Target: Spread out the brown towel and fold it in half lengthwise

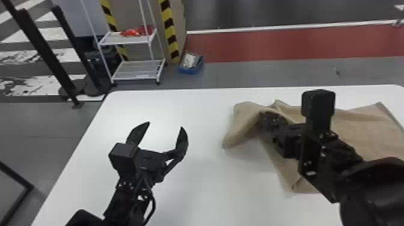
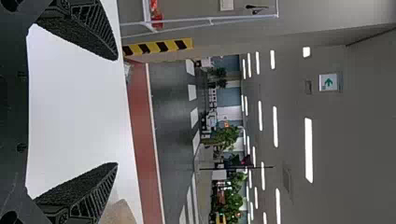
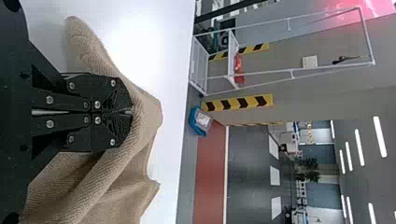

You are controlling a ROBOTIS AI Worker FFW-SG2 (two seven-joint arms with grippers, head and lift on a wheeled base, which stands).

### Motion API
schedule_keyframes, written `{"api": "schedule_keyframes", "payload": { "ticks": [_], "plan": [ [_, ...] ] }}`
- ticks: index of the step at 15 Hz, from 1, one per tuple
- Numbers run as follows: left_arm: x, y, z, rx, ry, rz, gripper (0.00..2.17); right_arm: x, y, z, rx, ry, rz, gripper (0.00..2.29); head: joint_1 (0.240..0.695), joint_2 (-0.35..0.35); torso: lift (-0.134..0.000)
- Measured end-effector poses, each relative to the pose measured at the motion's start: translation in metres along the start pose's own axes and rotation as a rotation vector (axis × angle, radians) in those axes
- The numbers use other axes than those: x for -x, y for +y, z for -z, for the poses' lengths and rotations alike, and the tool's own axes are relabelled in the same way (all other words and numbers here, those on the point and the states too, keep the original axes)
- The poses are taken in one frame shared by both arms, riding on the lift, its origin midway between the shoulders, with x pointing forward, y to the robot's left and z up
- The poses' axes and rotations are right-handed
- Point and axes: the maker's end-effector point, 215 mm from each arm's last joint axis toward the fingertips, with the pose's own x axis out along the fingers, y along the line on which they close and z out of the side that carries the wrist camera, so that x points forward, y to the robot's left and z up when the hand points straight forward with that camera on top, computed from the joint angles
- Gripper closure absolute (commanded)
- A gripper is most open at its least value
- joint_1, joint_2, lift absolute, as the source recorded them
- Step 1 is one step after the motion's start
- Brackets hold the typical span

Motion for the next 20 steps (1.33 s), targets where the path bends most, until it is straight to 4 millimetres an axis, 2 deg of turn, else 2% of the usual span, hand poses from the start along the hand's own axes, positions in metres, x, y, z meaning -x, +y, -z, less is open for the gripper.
{"api": "schedule_keyframes", "payload": {
  "ticks": [1, 3, 7, 9, 10, 12, 13, 15, 16, 20],
  "plan": [
    [0.0, 0.0, 0.0, 0.0, 0.0, -0.001, 0.07, 0.004, 0.008, -0.005, -0.003, -0.001, -0.018, 1.65, 0.695, 0.168, -0.128],
    [0.0, 0.001, 0.0, 0.0, -0.001, -0.004, 0.07, 0.012, 0.031, 0.007, 0.012, 0.053, -0.059, 1.65, 0.695, 0.187, -0.128],
    [-0.001, -0.001, 0.001, 0.002, -0.002, -0.001, 0.07, 0.025, 0.054, 0.077, 0.035, 0.245, -0.091, 1.64, 0.695, 0.216, -0.128],
    [-0.002, -0.004, 0.002, 0.003, -0.001, 0.002, 0.07, 0.037, 0.063, 0.114, 0.031, 0.361, -0.121, 1.38, 0.695, 0.223, -0.128],
    [-0.002, -0.005, 0.002, 0.004, -0.001, 0.003, 0.07, 0.046, 0.068, 0.132, 0.029, 0.427, -0.138, 1.38, 0.695, 0.226, -0.128],
    [-0.002, -0.007, 0.002, 0.004, -0.002, 0.005, 0.07, 0.058, 0.077, 0.151, 0.029, 0.503, -0.164, 1.37, 0.695, 0.234, -0.128],
    [-0.002, -0.007, 0.002, 0.004, -0.002, 0.005, 0.07, 0.062, 0.08, 0.157, 0.028, 0.526, -0.174, 1.27, 0.695, 0.237, -0.128],
    [-0.002, -0.008, 0.001, 0.004, -0.003, 0.006, 0.07, 0.064, 0.084, 0.159, 0.024, 0.532, -0.185, 0.31, 0.695, 0.241, -0.128],
    [-0.002, -0.008, 0.001, 0.004, -0.004, 0.006, 0.07, 0.063, 0.085, 0.155, 0.018, 0.514, -0.19, 0.09, 0.695, 0.244, -0.128],
    [-0.001, -0.01, 0.001, 0.006, -0.002, 0.009, 0.07, 0.055, 0.08, 0.114, -0.055, 0.383, -0.222, 0.06, 0.695, 0.239, -0.128]
  ]
}}
